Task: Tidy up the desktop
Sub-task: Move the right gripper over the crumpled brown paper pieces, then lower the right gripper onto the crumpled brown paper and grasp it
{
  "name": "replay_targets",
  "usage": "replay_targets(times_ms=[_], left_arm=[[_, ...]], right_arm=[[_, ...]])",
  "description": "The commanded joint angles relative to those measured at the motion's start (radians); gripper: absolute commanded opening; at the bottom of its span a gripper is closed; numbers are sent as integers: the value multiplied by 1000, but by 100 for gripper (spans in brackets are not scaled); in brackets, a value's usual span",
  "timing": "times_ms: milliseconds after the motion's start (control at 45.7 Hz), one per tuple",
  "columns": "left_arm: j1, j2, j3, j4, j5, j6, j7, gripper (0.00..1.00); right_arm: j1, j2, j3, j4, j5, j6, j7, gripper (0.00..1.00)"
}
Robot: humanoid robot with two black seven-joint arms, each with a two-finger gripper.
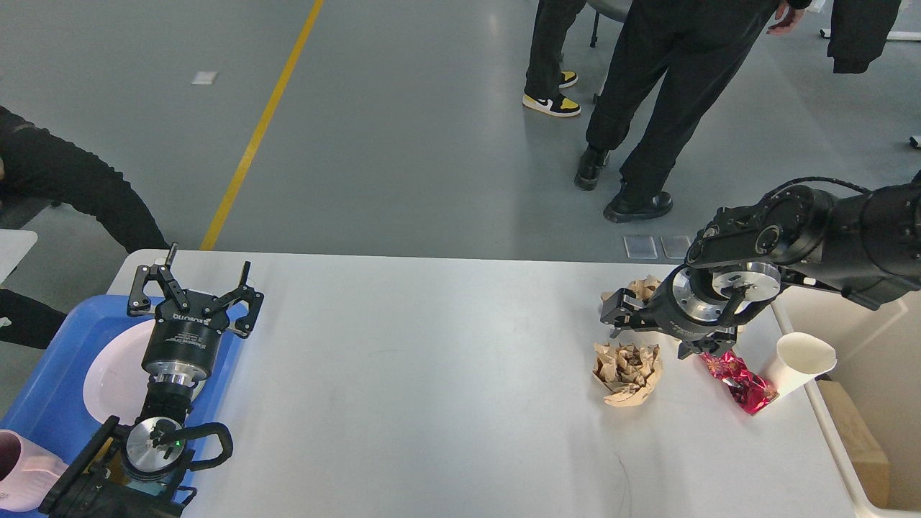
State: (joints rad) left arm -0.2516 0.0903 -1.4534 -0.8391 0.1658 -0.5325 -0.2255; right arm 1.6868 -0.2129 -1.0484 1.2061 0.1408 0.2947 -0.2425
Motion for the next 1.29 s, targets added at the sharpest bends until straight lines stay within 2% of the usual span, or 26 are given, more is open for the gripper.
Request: replay_targets(times_ms=[0, 482, 723, 1270], left_arm=[[0, 0, -1, 0, 0, 0, 0, 96], [0, 0, -1, 0, 0, 0, 0, 96], [0, 0, -1, 0, 0, 0, 0, 96], [0, 0, -1, -1, 0, 0, 0, 96]], right_arm=[[-123, 24, 18, -114, 3, -65, 0, 100], [-409, 142, 67, -451, 0, -109, 2, 100], [-460, 181, 71, -479, -13, -109, 2, 100], [-443, 172, 103, -471, -3, -63, 0, 100]])
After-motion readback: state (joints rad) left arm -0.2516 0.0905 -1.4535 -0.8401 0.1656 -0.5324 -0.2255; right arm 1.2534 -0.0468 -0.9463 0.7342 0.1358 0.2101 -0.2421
